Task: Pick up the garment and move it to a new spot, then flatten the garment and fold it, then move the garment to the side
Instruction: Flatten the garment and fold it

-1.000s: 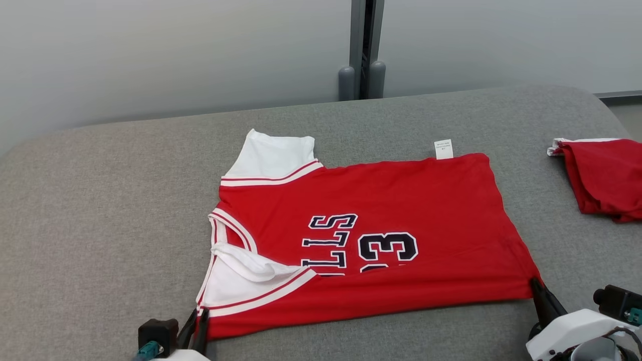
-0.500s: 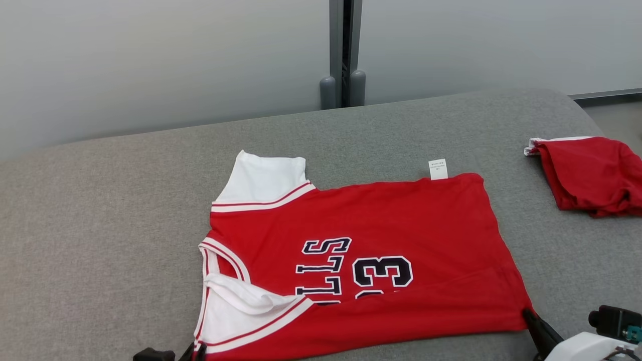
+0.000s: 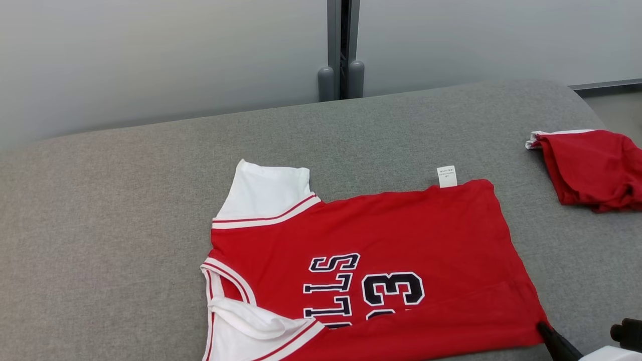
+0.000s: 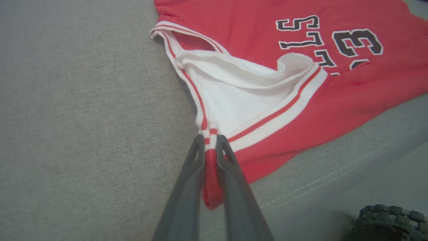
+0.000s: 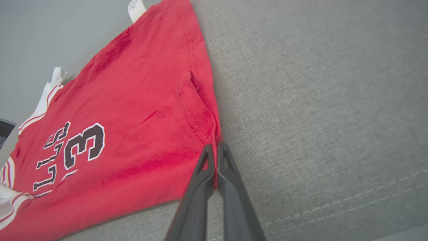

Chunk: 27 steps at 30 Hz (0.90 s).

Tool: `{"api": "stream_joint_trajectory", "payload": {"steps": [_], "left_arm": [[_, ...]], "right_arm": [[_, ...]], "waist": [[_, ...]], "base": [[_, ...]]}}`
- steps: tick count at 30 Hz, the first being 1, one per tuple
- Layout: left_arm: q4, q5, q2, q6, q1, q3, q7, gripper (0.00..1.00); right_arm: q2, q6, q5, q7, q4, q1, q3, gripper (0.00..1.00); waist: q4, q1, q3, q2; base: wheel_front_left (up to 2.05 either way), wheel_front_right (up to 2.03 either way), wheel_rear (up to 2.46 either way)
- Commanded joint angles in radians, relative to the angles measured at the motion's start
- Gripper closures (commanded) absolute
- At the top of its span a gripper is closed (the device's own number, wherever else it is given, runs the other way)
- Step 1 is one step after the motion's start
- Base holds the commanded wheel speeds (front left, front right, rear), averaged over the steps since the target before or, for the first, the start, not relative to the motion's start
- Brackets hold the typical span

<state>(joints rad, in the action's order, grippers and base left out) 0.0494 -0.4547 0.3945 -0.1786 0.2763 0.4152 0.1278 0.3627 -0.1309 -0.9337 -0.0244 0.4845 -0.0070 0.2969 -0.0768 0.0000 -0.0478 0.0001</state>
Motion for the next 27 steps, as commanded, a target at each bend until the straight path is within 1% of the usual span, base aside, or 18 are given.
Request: {"api": "stream_joint_trajectory", "payload": {"steps": [1,2,3,4,5,6,11,15,18,19,21,27], "left_arm": [[0.014,-0.005,0.009,-0.01,0.009,-0.002,0.009,1.0],[0.021,-0.005,0.012,-0.012,0.012,-0.001,0.012,1.0],[0.027,-0.004,0.013,-0.015,0.016,0.0,0.017,1.0],[0.032,-0.003,0.014,-0.017,0.018,0.0,0.019,0.82],[0.036,-0.001,0.017,-0.02,0.018,0.001,0.022,0.17],[0.041,0.004,0.019,-0.024,0.015,-0.001,0.026,0.0],[0.061,0.014,0.029,-0.035,-0.012,-0.01,0.035,0.0],[0.075,0.028,0.027,-0.058,-0.067,-0.045,0.002,0.0],[0.072,0.028,-0.003,-0.081,-0.124,-0.081,-0.059,0.0],[0.072,0.028,-0.003,-0.081,-0.124,-0.081,-0.059,0.0],[0.06,0.029,-0.023,-0.09,-0.168,-0.103,-0.107,0.0],[-0.013,0.044,-0.093,-0.095,-0.288,-0.112,-0.234,0.0]], "right_arm": [[0.005,0.0,-0.002,0.005,-0.014,0.014,-0.024,1.0],[0.001,0.0,-0.004,0.006,-0.022,0.016,-0.039,0.94],[-0.001,0.0,-0.002,0.007,-0.031,0.019,-0.054,0.52],[-0.007,0.0,-0.007,0.016,-0.037,0.022,-0.069,0.0],[-0.01,0.0,-0.005,0.022,-0.042,0.026,-0.084,0.0],[-0.01,0.0,0.004,0.028,-0.05,0.029,-0.093,0.0],[-0.011,0.0,0.069,0.044,-0.072,0.027,-0.16,0.0],[-0.014,0.0,0.158,0.022,-0.109,-0.011,-0.208,0.0],[-0.023,0.0,0.222,-0.018,-0.152,-0.043,-0.229,0.0],[-0.023,0.0,0.222,-0.018,-0.152,-0.043,-0.229,0.0],[-0.026,0.0,0.265,-0.04,-0.188,-0.069,-0.22,0.0],[-0.031,0.0,0.38,-0.149,-0.265,-0.145,-0.199,0.0]], "waist": [[0.003,0.0,0.001,-0.0001],[0.004,0.0,0.002,-0.0001],[0.006,0.0,0.003,-0.0001],[0.008,0.0,0.005,-0.0001],[0.009,0.0,0.007,-0.0001],[0.011,0.0,0.008,-0.0001],[0.015,0.0,0.009,-0.0001],[0.018,0.0,0.001,-0.0001],[0.015,0.0,-0.009,-0.0001],[0.015,0.0,-0.009,-0.0001],[0.009,0.0,-0.018,-0.0001],[-0.007,0.0,-0.059,-0.0001]], "base": [[0.0,0.0,0.0],[0.0,0.0,0.0],[0.0,0.0,0.0],[0.0,0.0,0.0],[0.0,0.0,0.0],[0.0,0.0,0.0],[0.0,0.0,0.0],[0.0,0.0,0.0],[0.0,0.0,0.0],[0.0,0.0,0.0],[0.0,0.0,0.0],[0.0,0.0,0.0]]}}
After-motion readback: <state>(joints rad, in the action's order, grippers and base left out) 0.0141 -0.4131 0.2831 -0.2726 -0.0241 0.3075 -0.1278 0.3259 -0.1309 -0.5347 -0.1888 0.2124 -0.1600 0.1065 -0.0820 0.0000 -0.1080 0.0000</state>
